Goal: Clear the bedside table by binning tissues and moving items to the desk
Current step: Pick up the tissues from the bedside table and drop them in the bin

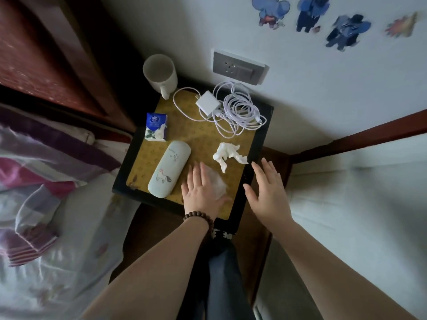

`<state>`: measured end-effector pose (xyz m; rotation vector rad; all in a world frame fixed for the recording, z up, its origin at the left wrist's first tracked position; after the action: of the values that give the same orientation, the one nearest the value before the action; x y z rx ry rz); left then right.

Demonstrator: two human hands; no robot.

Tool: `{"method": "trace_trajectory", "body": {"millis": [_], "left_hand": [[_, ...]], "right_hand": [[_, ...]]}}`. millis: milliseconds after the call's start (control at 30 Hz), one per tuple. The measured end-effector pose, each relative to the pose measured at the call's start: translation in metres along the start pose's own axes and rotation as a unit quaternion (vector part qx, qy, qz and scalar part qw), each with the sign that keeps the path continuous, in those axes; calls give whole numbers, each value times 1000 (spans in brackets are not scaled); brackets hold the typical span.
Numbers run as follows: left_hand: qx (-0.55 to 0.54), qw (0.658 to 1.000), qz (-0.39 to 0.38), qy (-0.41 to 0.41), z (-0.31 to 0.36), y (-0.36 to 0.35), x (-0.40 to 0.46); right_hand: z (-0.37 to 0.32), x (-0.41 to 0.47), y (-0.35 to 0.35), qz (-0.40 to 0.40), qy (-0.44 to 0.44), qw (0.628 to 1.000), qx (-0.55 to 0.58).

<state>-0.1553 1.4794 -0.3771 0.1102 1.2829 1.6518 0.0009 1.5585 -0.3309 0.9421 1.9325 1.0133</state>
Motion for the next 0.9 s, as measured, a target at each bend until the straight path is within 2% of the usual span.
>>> {"method": "trace_trajectory", "body": {"millis": [167,333,500,700,900], "left_hand": [[-40,994,80,-57,-3,16,3],[-124,988,68,-58,-12,33,5],[-148,983,90,-65,-20,54,3],[-176,977,118,-43,-29,83,-11],[-202,961,187,16,-48,135,-44]], "right_hand": [[-13,28,-8,-6,33,999,-17],[-38,62,-9,12,104,994,-28],[-52,79,-31,-32,140,988,-51],[-61,70,-37,-29,128,988,-81],[-92,56,-11,-51,135,988,-55]]}}
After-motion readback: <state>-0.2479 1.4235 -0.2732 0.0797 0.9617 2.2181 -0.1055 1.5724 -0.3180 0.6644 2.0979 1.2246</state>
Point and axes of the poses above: each hand's wrist, its own x-axis towards the middle knuckle, its own y-axis out of the back of the hand, z = x × y, the point moved 7 cm from there along x, towards the middle knuckle, and after that the axes turned 7 degrees about -x, right-handed, at the moved point
